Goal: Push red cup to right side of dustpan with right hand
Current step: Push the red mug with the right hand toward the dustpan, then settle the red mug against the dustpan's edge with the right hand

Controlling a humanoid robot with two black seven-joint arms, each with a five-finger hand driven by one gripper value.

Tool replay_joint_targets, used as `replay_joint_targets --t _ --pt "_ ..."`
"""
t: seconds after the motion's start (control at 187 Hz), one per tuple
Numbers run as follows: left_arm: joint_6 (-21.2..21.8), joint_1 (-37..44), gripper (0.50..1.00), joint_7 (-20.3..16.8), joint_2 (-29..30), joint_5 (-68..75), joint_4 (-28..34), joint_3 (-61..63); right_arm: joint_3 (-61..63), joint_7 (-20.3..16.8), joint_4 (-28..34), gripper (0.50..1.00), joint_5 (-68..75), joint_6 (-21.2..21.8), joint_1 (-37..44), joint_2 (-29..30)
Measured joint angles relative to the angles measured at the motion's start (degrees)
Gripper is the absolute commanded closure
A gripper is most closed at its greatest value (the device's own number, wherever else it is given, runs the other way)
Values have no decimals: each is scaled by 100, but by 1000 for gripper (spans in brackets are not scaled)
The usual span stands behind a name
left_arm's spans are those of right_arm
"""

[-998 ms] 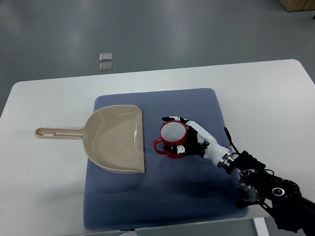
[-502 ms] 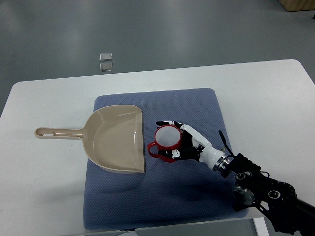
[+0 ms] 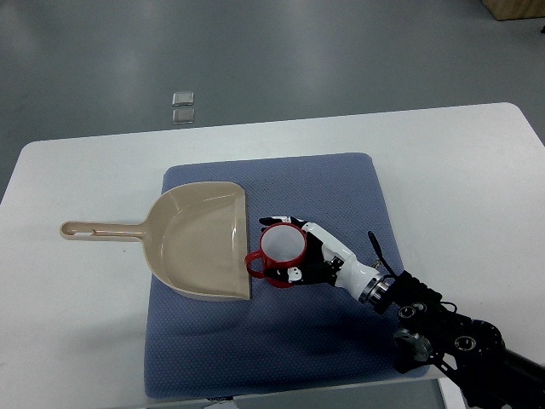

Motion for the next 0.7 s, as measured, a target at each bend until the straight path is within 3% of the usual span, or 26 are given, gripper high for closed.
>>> replay_joint_targets --t 0.699 --pt "0 0 500 0 0 0 0 0 -88 0 23 597 -38 -23 -3 60"
